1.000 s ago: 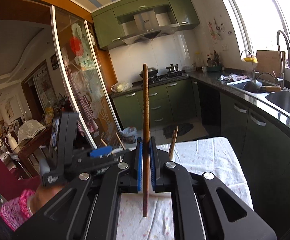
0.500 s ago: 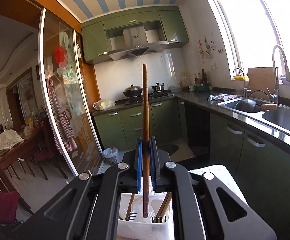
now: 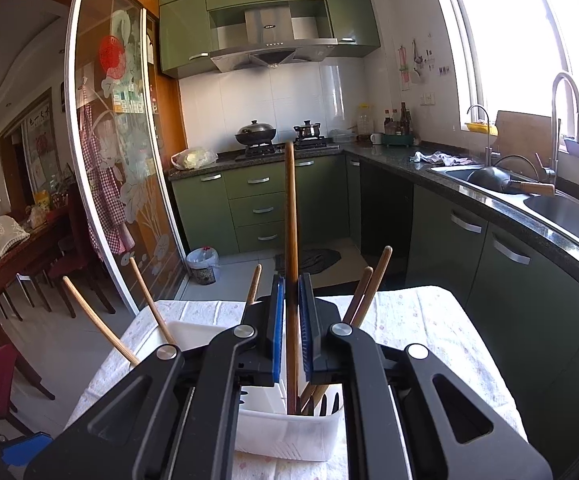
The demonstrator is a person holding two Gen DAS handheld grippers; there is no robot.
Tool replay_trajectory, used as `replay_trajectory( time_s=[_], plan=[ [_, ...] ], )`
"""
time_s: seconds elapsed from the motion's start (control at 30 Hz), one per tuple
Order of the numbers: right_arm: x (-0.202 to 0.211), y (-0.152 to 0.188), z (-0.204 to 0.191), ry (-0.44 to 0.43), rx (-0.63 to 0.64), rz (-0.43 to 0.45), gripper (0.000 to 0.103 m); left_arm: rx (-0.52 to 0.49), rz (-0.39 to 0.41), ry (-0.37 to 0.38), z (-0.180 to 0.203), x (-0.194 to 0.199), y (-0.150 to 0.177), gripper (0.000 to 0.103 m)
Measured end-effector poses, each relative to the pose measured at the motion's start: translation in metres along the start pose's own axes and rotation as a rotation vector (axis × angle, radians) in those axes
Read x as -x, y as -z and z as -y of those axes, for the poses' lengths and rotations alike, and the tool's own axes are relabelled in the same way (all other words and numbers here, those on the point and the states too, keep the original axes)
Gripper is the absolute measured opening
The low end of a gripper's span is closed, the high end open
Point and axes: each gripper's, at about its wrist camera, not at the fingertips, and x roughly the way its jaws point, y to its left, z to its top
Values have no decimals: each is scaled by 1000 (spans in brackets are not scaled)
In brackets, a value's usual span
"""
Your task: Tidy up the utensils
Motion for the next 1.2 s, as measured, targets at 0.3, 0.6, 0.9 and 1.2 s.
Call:
replay_trajectory(
  time_s=[0.3,0.6,0.9,1.2],
  plan=[
    [63,6,0,-18,-11,105,67,-19,20,-27,3,4,4,75],
    [182,71,27,5,-62,183,98,-45,67,-58,10,20,14,94],
    [255,146,54,91,-118,198,98,-48,115,-69,14,43,24,96],
    [242,173,71,130,-164,262,98,-2,110,-50,4,48,31,96]
  ],
)
